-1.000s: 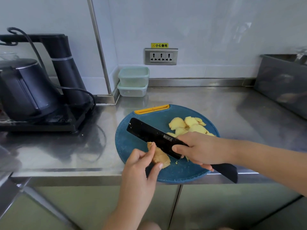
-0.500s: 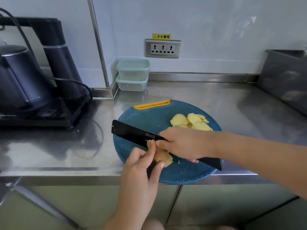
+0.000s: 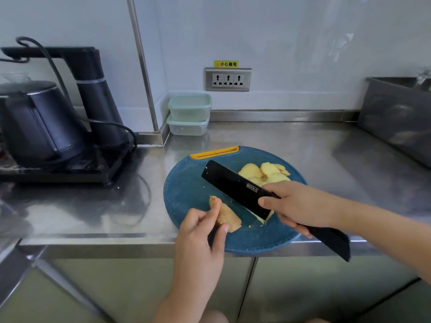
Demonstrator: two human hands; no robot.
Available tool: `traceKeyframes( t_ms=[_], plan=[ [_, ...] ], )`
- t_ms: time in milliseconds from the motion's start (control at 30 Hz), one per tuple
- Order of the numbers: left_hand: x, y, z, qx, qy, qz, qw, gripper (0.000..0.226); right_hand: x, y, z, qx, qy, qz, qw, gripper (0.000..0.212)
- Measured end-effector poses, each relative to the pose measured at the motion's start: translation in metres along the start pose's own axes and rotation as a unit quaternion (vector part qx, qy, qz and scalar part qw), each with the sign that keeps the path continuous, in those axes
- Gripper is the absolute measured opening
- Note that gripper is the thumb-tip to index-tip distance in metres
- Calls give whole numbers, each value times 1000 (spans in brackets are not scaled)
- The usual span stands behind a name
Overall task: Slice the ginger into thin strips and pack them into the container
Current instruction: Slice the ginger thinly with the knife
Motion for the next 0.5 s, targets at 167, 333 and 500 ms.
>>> traceKeyframes(
  t_ms=[167,333,500],
  plan=[
    [1,0,-1,-5,12,-3,1000,48,3,-9,1,14,11,-22,1000,15],
    [1,-1,-1,-5,10,-8,1000,47,5,-10,12,36,-10,-102,994,21],
    [2,-2,-2,-9,7,-14,1000,46,-6,-12,23,71,-43,-80,993,26]
  ],
)
Point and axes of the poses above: each hand's wrist, its own y-axis towards the middle knuckle, its own x-axis out of the back of the hand, z = x × y, the point moved 5 cm from there along y, towards the middle knuckle, and after that the axes turned 10 degrees about x, right-handed, at the moved point
